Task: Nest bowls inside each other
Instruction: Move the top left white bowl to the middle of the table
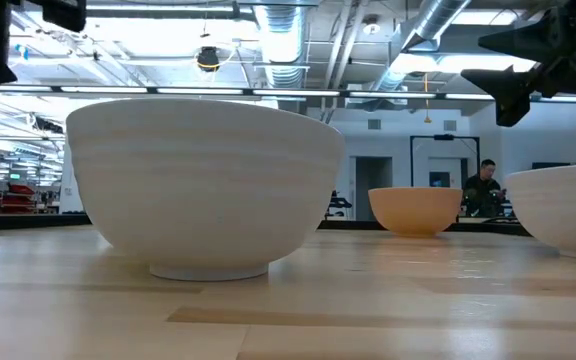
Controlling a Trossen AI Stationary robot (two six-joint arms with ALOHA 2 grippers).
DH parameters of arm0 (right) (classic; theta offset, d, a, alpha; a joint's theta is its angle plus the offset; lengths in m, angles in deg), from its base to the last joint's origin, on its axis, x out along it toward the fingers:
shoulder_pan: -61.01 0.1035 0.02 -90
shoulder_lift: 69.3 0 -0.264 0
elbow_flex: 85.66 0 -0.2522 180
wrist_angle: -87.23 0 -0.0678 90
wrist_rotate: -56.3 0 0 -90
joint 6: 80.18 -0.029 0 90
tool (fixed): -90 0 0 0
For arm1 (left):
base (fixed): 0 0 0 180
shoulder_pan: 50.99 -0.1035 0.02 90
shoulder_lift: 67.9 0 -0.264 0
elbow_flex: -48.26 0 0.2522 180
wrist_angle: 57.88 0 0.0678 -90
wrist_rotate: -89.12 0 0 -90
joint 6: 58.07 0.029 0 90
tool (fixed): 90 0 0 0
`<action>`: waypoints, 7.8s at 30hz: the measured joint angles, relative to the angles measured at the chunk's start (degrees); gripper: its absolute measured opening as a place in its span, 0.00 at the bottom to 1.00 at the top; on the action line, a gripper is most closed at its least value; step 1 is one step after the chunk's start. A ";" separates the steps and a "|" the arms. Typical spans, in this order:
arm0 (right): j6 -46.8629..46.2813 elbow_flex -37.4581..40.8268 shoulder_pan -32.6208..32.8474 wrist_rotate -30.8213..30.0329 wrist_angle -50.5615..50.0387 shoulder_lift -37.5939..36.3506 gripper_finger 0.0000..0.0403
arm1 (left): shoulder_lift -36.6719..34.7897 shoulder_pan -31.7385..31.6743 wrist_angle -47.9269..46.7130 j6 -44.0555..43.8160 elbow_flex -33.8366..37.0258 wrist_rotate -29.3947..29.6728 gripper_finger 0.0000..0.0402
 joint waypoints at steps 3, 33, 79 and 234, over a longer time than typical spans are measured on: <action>-0.01 0.02 0.00 0.00 0.00 0.00 0.65 | 0.09 -0.06 -4.34 2.11 0.00 -0.39 0.00; -0.01 0.00 0.00 0.00 -0.41 0.00 0.65 | -2.36 -0.09 -28.20 -1.60 -0.04 71.80 0.00; -4.96 -0.38 -0.52 -4.79 4.24 -0.06 0.65 | 7.13 -0.05 -25.27 -34.45 -0.04 75.53 0.46; -10.27 -52.24 -25.01 -5.99 -42.71 68.04 0.65 | 84.04 -2.20 -86.58 88.34 -59.69 64.16 0.00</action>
